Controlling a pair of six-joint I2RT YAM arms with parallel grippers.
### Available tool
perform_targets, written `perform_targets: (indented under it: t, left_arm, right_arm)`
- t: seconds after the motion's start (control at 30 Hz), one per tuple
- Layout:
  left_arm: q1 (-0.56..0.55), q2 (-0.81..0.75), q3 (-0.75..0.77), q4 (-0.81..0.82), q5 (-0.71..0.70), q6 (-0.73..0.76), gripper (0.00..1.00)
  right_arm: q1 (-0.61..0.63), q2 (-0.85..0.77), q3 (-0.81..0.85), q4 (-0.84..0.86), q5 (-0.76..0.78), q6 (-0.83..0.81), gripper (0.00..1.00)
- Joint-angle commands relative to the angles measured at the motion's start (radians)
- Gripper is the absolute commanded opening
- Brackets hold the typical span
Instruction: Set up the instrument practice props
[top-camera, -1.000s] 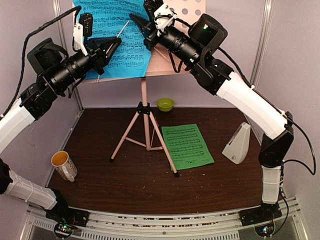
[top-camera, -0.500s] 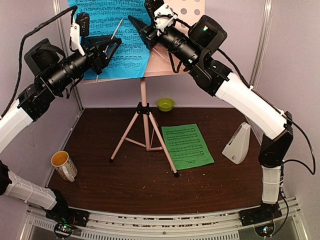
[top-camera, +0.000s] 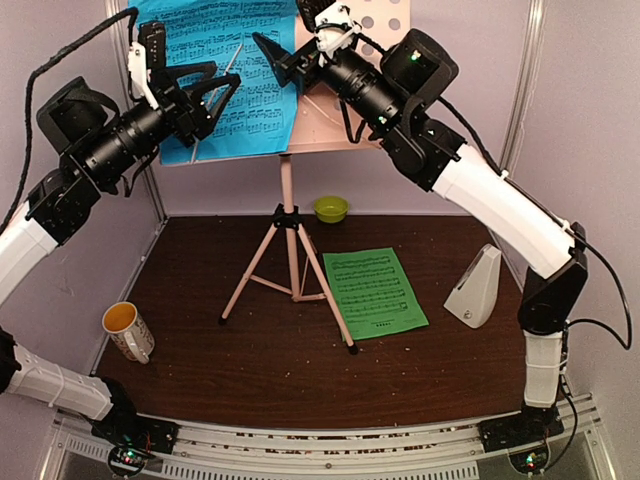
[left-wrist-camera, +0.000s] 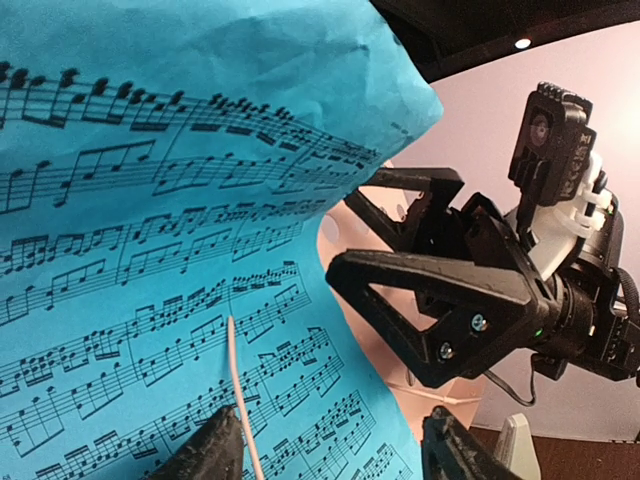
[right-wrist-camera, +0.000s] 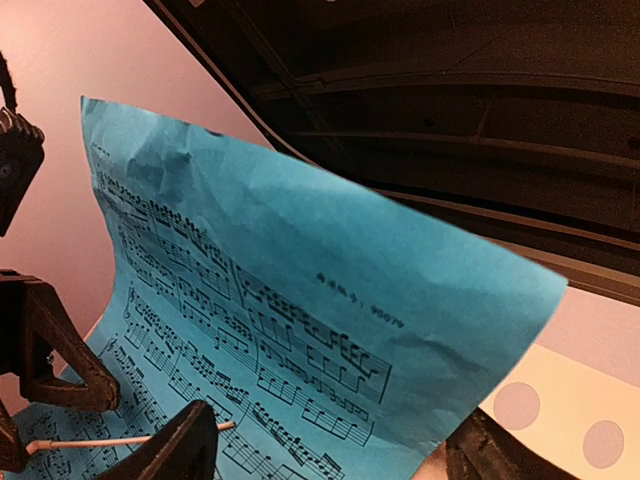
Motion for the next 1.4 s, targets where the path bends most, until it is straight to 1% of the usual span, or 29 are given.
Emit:
perform_targets:
  t: [0.0,0.03,0.07,0.23,0.4,0.47,0.67,0.8,0.93,1.07,1.2,1.37]
  left_arm:
    - [-0.002,-0.028,-0.008,0.026,-0.020,0.003,0.69]
    - [-0.002,-0.032,-0.006,0.023,-0.031,0.001,0.75]
    - [-0.002,-0.039,-0.006,0.020,-0.042,0.000,0.77]
    - [-0.002,-0.052,0.017,-0.004,-0.051,-0.005,0.79]
    - [-0.003,-0.055,0.058,-0.019,-0.134,-0.016,0.82]
    - [-0.002,-0.042,0.105,-0.032,-0.145,-0.005,0.82]
    - [-0.001,0.058,0.262,-0.104,-0.177,0.034,0.81]
    - [0.000,0.129,0.377,-0.158,-0.242,0.064,0.79]
    - [0.008,0.185,0.471,-0.184,-0.306,0.083,0.79]
    - [0.010,0.216,0.526,-0.204,-0.332,0.096,0.79]
    - [0.009,0.213,0.524,-0.207,-0.318,0.091,0.79]
    - [0.010,0.151,0.487,-0.201,-0.237,0.070,0.80]
  right_arm:
    - [-0.006,-0.057,-0.012,0.021,0.029,0.020,0.82]
    - [-0.007,-0.060,-0.013,0.018,0.031,0.022,0.83]
    - [-0.007,-0.063,-0.015,0.014,0.032,0.025,0.84]
    - [-0.008,-0.103,-0.045,-0.001,0.029,0.049,0.87]
    - [-0.007,-0.193,-0.174,-0.005,0.050,0.084,0.90]
    - [-0.007,-0.233,-0.234,-0.005,0.064,0.102,0.92]
    - [-0.007,-0.368,-0.452,0.025,0.119,0.158,0.94]
    - [-0.007,-0.457,-0.588,0.056,0.160,0.195,0.95]
    - [-0.007,-0.533,-0.687,0.065,0.183,0.227,0.96]
    - [-0.006,-0.583,-0.775,0.071,0.200,0.241,0.96]
    - [-0.007,-0.619,-0.817,0.058,0.226,0.260,0.97]
    - [-0.007,-0.655,-0.830,-0.012,0.249,0.305,1.00]
